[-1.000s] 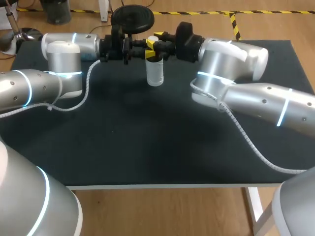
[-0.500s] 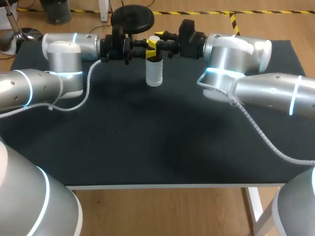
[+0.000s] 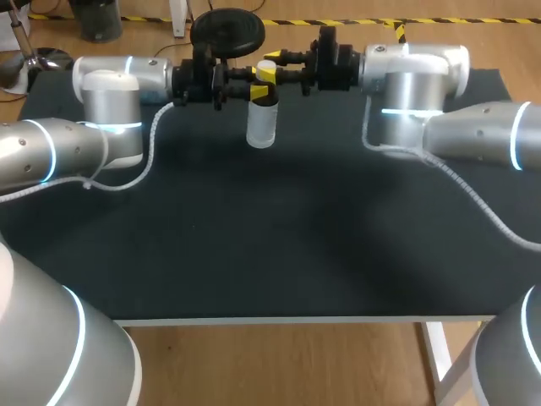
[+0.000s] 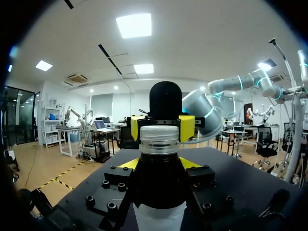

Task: Unscrew the bottle cap

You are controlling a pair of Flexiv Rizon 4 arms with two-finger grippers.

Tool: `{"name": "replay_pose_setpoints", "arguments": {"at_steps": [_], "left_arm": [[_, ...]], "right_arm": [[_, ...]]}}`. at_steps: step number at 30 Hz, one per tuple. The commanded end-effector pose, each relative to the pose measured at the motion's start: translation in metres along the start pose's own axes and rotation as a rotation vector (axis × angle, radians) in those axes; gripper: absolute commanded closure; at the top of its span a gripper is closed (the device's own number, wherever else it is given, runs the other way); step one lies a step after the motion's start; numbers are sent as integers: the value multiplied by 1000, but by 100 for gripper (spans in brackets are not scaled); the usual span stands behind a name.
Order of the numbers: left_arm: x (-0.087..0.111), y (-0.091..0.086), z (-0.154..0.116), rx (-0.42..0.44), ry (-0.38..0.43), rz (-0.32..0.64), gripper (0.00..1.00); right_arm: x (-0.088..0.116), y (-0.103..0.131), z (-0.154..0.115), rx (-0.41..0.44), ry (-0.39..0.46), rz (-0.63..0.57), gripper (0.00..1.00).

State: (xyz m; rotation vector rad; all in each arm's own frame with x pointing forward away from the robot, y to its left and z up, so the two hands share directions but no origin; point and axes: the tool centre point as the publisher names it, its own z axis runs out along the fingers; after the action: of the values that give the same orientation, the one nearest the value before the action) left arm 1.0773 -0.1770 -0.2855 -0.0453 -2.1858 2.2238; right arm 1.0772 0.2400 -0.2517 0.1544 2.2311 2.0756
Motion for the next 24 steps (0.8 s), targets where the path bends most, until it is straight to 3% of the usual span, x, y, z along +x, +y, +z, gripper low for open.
{"name": "replay_pose_setpoints", "arguments": {"at_steps": [1, 11, 24], "left_arm": [[0, 0, 0, 1, -1, 1, 100], [0, 0, 0, 1, -1, 1, 100], [0, 0, 0, 1, -1, 1, 100]], "right_arm": [[-6, -6, 6, -22, 395, -14, 100], [-5, -6, 13, -32, 708, -19, 100], [3, -2, 6, 26, 974, -33, 100]]}}
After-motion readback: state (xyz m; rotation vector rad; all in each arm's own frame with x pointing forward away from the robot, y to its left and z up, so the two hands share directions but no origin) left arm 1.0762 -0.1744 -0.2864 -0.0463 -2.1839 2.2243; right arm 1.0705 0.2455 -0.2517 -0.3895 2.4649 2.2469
